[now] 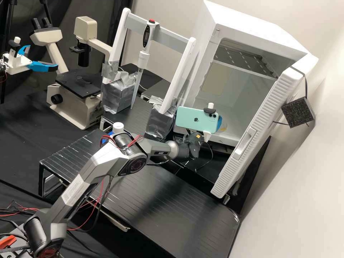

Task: Move the petri dish to the microscope

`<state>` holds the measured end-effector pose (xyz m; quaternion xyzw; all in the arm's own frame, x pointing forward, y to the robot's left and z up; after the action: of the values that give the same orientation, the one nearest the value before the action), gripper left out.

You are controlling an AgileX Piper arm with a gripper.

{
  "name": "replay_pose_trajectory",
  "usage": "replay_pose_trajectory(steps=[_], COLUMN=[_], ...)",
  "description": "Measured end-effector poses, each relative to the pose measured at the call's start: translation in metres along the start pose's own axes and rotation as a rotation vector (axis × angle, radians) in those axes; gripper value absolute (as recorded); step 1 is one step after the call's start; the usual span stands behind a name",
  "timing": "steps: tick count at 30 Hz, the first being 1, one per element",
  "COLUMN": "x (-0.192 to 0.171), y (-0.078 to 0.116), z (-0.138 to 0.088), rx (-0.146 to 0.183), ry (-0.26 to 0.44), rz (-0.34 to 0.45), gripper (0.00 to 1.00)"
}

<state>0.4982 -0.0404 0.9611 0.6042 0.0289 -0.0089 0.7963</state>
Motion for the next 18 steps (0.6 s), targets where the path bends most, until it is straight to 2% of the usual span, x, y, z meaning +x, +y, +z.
replay_pose_trajectory(steps=[11, 18], x=[-0.004, -0.009], y=[0.004, 0.005], z=[0.009, 0.017], rx=[0.002, 0.011], ry=[-0.019, -0.004], rz=[0.007, 0.015], gripper=[1.00, 1.00])
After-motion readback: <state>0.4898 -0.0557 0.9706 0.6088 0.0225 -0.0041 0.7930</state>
